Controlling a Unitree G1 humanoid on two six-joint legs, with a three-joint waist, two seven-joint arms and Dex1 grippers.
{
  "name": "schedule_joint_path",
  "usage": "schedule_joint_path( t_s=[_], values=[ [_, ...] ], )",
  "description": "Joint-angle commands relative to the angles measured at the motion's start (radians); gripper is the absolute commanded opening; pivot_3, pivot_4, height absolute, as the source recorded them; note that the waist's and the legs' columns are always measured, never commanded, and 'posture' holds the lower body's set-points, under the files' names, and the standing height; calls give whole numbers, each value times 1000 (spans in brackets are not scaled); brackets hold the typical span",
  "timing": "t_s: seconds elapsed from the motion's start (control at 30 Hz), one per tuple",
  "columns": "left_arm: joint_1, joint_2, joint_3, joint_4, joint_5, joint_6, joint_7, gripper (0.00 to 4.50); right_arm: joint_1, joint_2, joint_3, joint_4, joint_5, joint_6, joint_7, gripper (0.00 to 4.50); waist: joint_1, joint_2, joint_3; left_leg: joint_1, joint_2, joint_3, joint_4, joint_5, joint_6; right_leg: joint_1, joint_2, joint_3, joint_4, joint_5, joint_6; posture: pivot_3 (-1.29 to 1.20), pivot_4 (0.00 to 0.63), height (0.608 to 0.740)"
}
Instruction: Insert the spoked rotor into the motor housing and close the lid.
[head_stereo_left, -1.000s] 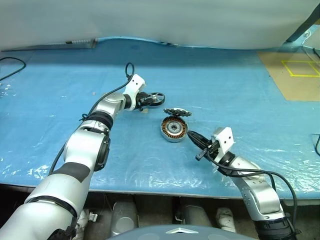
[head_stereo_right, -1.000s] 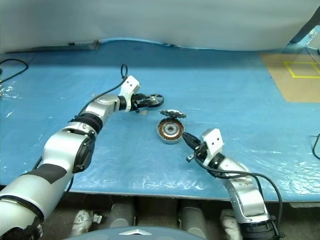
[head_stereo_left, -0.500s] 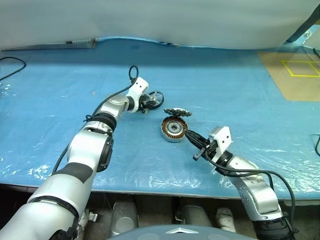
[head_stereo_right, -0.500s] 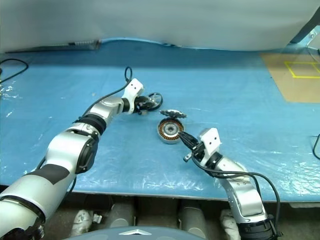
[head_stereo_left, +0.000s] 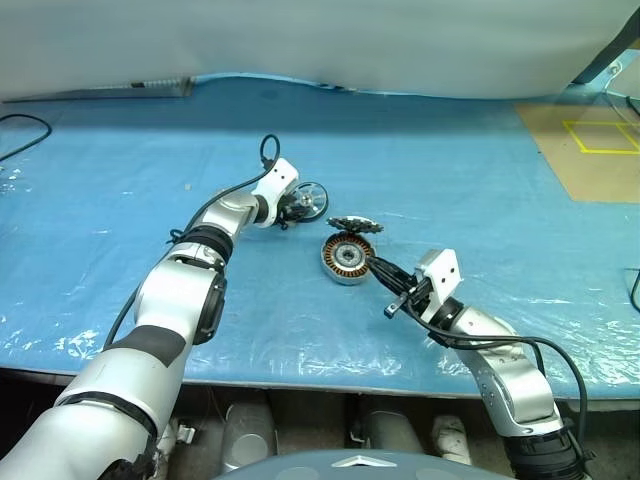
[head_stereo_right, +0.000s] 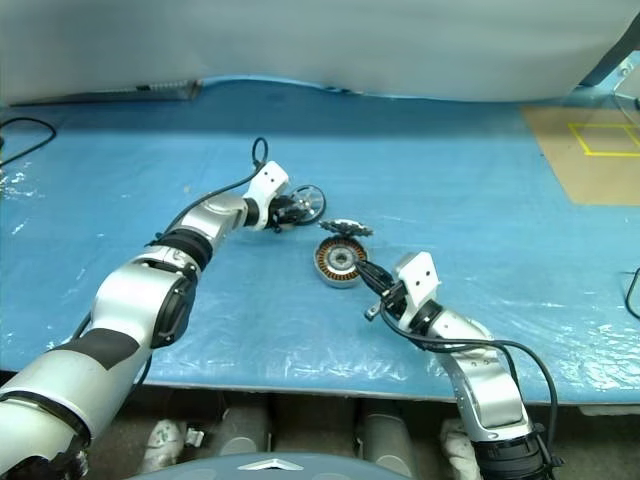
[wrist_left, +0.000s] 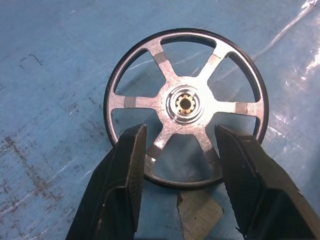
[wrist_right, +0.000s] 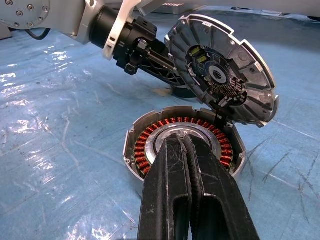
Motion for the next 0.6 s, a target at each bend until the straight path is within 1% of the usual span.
schedule_joint_path(
  t_s=[0.03,0.1,0.3,0.5,0.53,0.6],
  values=[
    [13,1,-15,2,25,10,22,1717,-12,-3,-1,-19,4,-2,-3,0,0,0,0,0,0,0,0,0,0,0,0,0,0,0,0,0,150,740],
    [14,-3,-15,1,28,12,30,1140,-12,-3,-3,-21,3,0,-4,0,0,0,0,1,0,0,0,0,0,1,0,0,0,0,0,0,150,740],
    [16,4,-8,-2,29,10,19,1127,-10,-4,-3,-24,0,5,-6,0,0,0,0,2,-1,0,0,0,0,2,-1,0,0,0,0,0,150,740],
    [9,63,20,-22,2,-21,-53,1104,-7,-7,-5,-31,4,8,-2,0,-3,0,0,2,-1,0,-1,0,0,2,-1,0,-1,0,0,0,150,740],
    [8,78,24,-27,-3,-28,-71,940,-6,-8,-6,-32,6,7,0,0,-3,0,0,2,-1,0,-1,0,0,2,-1,0,-1,0,0,0,150,740],
    [8,115,28,-42,-9,-49,-115,371,-4,-7,-6,-34,12,6,6,0,-3,0,0,2,0,0,-2,0,0,1,-1,0,-1,0,0,0,150,740]
  ],
)
